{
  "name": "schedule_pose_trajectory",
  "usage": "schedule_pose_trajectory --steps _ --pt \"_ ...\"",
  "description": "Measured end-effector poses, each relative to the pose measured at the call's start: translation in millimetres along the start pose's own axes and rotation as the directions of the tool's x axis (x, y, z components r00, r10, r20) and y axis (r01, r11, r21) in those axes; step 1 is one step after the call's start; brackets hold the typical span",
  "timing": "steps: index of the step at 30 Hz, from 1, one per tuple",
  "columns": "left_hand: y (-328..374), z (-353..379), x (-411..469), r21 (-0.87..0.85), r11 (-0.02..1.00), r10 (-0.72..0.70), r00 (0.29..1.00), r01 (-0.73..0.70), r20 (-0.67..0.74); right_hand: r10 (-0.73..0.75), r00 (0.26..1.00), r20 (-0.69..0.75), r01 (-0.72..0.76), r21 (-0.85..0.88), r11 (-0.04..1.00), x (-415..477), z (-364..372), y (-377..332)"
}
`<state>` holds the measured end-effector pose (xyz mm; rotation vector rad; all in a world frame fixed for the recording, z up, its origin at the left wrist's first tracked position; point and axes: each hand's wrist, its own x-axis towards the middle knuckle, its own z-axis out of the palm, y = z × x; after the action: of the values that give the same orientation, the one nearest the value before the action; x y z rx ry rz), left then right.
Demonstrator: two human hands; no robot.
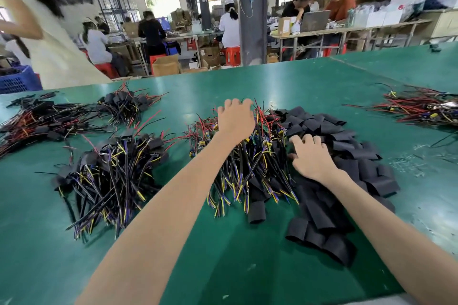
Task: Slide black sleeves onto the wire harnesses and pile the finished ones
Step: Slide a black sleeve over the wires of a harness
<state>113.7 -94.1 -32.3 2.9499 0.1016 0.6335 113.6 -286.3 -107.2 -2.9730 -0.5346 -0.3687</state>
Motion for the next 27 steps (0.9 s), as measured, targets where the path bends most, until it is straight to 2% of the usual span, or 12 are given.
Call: schedule_pose_trajectory --steps 3,5,7,10,15,20,23,25,27 --pt "5 13 18 0.216 0.975 0.008 0.973 -0.060 0.233 -0.003 0.999 -0.052 0.001 -0.029 1.000 -3 -1 -1" --pt "5 21 22 0.328 0.939 -0.001 0.953 -0.103 0.302 -0.003 0.996 -0.085 0.001 -0.024 1.000 -3 -1 -2" --pt "7 26 23 0.355 0.929 0.000 0.961 -0.102 0.277 0.013 0.992 -0.127 -0.011 0.017 1.000 -3 -3 -4" --pt "8 30 23 0.293 0.955 -0.001 0.984 -0.052 0.178 0.029 0.975 -0.218 -0.006 0.104 0.995 -3 -5 -8" --pt "11 27 21 0.016 0.997 -0.077 0.996 0.076 0.047 0.034 0.963 -0.267 0.008 0.154 0.988 -3 -7 -10" --pt "11 17 22 -0.326 0.935 -0.174 0.982 0.140 -0.075 -0.009 0.962 -0.272 0.050 0.146 0.988 -1 -6 -11" --pt "12 3 24 -0.590 0.795 -0.261 0.957 0.138 -0.128 -0.003 0.963 -0.270 0.053 0.179 0.982 0 -7 -13" --pt "12 -11 26 -0.753 0.644 -0.321 0.942 0.138 -0.101 0.010 0.955 -0.297 0.055 0.209 0.976 -1 -9 -14" --pt "11 -30 29 -0.847 0.512 -0.348 0.936 0.145 -0.050 0.038 0.941 -0.335 0.058 0.270 0.961 -3 -14 -16"
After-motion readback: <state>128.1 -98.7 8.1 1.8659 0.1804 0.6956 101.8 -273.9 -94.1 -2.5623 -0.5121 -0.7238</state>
